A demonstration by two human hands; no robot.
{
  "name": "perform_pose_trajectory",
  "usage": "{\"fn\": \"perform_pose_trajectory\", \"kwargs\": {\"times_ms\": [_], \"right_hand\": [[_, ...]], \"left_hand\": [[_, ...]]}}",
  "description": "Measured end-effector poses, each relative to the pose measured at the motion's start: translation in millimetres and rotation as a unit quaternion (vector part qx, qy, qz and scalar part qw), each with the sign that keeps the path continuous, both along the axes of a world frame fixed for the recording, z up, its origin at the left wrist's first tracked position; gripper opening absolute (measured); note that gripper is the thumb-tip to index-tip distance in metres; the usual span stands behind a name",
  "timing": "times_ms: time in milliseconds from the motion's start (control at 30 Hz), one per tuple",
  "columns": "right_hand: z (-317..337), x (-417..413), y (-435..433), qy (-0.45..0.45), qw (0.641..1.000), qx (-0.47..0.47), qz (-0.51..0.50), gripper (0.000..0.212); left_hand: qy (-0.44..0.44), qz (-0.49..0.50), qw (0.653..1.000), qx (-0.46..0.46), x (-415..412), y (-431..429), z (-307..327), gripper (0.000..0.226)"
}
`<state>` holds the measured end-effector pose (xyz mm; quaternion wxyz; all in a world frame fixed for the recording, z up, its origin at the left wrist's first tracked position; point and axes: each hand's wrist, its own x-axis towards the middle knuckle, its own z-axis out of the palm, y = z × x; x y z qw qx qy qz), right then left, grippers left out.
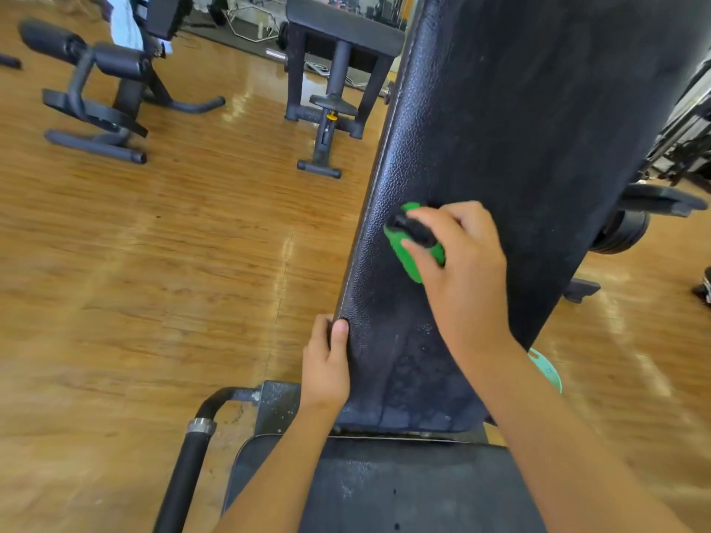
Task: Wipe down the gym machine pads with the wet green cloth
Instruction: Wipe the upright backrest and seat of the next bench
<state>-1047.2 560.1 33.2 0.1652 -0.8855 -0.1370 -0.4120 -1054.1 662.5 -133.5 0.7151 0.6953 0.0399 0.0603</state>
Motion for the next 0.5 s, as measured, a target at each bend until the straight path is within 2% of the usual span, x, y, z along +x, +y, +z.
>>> {"fn": "perform_pose_trajectory", "kwargs": {"times_ms": [67,200,367,433,500], "right_hand": [[-2,2,0,-0.012,0.999,0.026,-0.025,0.028],[-42,-12,3,0.012,0.999,0.02,-0.022,0.031],[-94,-40,-11,0.087,0.996,-0.028,-0.008,0.036],[-90,-40,-14,0.088,0.996,-0.032,0.001,0.026],[-69,-33,-15,0.067,0.998,-0.005,0.004,0.03]], "left_hand": [[-0.009,-0.002,1.0,-0.011,2,1,-4,0.025],[-0.033,0.002,0.999,-0.019,6,0,-9,0.056],[-0.044,0.002,0.999,-0.024,6,1,-9,0.052],[-0.047,0.007,0.999,-0.025,6,-1,-10,0.053],[-0.049,0.016,0.998,-0.024,6,-1,-9,0.054]]}}
